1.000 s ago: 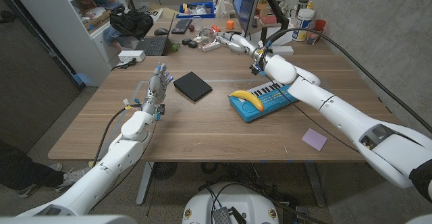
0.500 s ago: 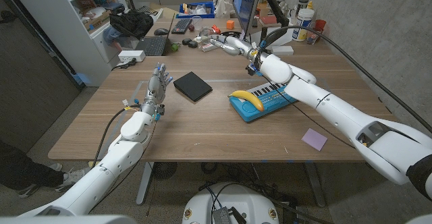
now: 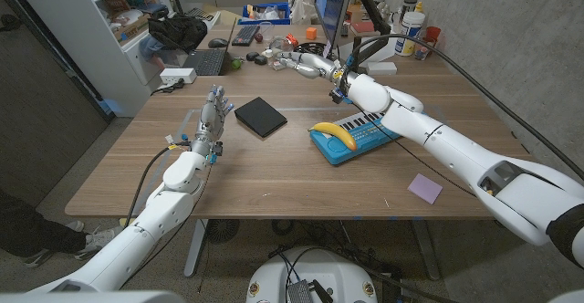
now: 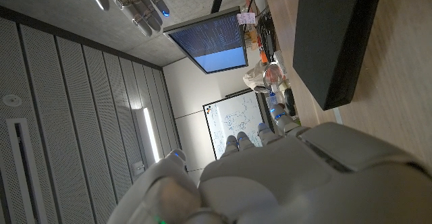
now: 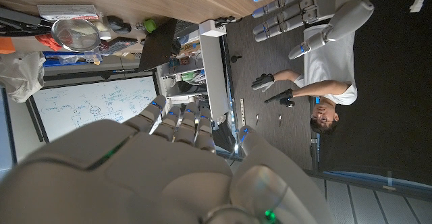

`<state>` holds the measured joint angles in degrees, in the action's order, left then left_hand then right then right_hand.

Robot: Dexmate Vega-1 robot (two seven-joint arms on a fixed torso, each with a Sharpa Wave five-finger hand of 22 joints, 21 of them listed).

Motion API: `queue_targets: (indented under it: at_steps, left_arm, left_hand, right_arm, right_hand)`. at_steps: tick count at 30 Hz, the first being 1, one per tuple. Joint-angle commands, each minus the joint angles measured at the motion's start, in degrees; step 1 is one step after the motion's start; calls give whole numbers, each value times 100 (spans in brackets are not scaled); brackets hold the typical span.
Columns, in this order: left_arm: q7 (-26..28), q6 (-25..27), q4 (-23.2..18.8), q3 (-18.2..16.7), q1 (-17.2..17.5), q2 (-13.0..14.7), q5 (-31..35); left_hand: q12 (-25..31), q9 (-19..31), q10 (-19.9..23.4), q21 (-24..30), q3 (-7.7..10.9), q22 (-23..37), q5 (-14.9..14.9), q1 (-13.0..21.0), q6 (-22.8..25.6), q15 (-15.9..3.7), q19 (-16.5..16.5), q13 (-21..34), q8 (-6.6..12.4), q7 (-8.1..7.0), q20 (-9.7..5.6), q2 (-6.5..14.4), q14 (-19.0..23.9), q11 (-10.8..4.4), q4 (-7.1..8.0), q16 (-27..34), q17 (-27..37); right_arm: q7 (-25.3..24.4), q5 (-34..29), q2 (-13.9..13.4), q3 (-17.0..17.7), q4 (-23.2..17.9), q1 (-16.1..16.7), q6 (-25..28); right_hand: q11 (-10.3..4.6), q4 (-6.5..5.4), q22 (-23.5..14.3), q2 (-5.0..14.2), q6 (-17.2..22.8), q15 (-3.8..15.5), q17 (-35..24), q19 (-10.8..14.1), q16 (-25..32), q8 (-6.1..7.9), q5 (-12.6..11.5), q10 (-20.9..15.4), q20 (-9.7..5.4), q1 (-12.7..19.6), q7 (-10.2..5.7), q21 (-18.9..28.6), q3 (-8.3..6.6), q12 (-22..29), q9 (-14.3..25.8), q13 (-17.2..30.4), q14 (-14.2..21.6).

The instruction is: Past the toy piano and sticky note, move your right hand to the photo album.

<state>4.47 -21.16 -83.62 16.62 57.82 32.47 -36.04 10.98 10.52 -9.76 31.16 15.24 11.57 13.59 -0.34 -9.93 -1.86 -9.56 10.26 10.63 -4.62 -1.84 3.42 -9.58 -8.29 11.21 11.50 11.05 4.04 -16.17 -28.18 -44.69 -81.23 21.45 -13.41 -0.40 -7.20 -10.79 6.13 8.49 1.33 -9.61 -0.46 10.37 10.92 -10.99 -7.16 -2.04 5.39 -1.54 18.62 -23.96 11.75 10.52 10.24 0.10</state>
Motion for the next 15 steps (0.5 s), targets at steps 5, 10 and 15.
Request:
queue_targets:
  at_steps: [5, 10, 15]
  left_arm:
    - [56, 22, -48, -25, 70, 17, 10]
    - [52, 17, -33, -23, 67, 8, 8]
    - [38, 12, -17, -21, 57, 6, 7]
  left_hand:
    - [24, 16, -1793, 33, -17, 13, 23, 9, -1848, -369, -1808, 28, 33, -16, -410, 689, -2214, 53, 0, 55, 16]
    - [23, 16, -1796, 33, -18, 13, 23, 9, -1825, -372, -1809, 28, 41, -30, -413, 689, -2216, 59, 0, 53, 16]
    - [22, 17, -1798, 35, -18, 13, 24, 10, -1813, -370, -1804, 28, 45, -45, -413, 690, -2213, 69, 0, 54, 16]
  right_arm:
    - [49, -135, 122, -161, 208, -136, -38]
    - [61, -196, 158, -218, 281, -188, -36]
    - [65, -253, 190, -271, 347, -232, -28]
  right_hand:
    - [-6, 18, -14, 337, 47, 9, -12, 8, -5, 17, 8, -10, -388, 62, 43, -10, 17, 3, 26, 14, -3]
    - [-15, 16, -15, 340, 54, 14, -13, 11, -5, 18, 8, -7, -392, 60, 46, -15, 19, 2, 26, 15, -6]
    - [-1, 13, -15, 346, 55, 7, -13, 10, -5, 18, 8, -9, -388, 58, 50, -20, 21, 3, 26, 15, -8]
